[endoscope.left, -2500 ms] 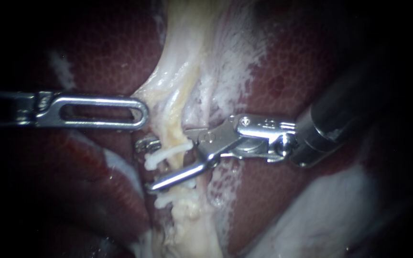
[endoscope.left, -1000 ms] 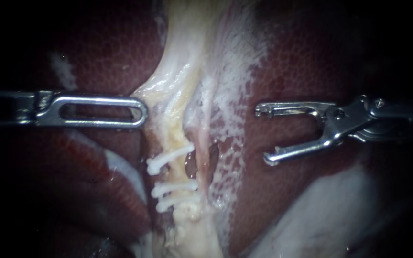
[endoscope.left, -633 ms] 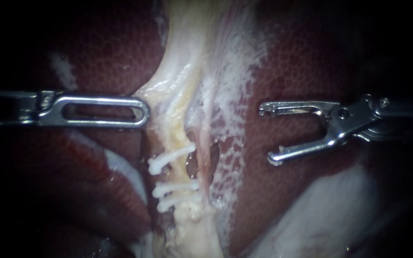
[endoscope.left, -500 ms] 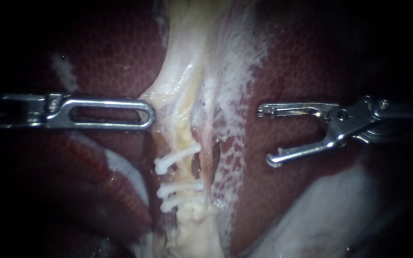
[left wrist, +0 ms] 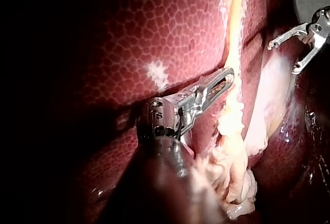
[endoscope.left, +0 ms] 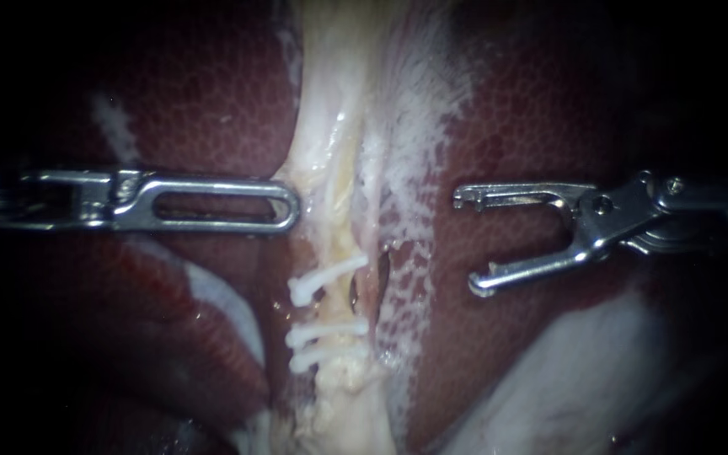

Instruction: Going back third clip left tube

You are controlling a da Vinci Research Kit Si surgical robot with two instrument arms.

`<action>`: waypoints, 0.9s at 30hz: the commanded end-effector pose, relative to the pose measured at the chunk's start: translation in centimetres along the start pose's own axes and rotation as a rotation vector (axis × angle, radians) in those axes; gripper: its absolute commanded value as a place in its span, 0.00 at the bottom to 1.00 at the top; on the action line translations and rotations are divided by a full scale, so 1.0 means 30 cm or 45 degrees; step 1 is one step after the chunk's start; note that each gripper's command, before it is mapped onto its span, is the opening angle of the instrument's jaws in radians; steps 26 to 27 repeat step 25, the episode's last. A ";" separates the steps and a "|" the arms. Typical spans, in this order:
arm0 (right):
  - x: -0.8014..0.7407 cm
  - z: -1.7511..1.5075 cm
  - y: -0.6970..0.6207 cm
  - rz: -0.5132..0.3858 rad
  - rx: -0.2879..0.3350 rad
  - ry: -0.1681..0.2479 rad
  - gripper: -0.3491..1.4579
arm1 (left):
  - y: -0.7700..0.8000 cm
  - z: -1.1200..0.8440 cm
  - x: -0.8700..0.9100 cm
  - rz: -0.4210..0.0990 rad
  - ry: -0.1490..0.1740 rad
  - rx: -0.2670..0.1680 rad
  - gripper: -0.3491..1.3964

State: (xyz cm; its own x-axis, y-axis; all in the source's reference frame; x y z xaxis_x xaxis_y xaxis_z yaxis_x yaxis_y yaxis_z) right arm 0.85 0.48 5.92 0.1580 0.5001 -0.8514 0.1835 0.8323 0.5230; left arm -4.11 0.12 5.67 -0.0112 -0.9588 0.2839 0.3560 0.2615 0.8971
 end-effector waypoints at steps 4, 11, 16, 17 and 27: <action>0.0000 0.000 0.0000 0.000 -0.001 0.000 0.53 | 0.0002 0.0012 0.0006 -0.005 0.006 -0.001 0.00; 0.0000 0.000 0.0000 0.000 -0.001 0.000 0.52 | 0.0003 0.0018 0.0008 -0.005 0.010 -0.001 0.00; 0.0000 0.000 0.0000 0.000 -0.001 0.000 0.52 | 0.0006 0.0026 0.0013 -0.003 0.011 0.001 0.00; 0.0000 0.000 0.0000 0.000 -0.001 0.000 0.52 | 0.0007 0.0027 0.0014 -0.003 0.011 0.000 0.00; 0.0000 0.000 -0.0003 0.000 0.000 -0.001 0.52 | 0.0009 0.0030 0.0015 -0.003 0.013 0.003 0.00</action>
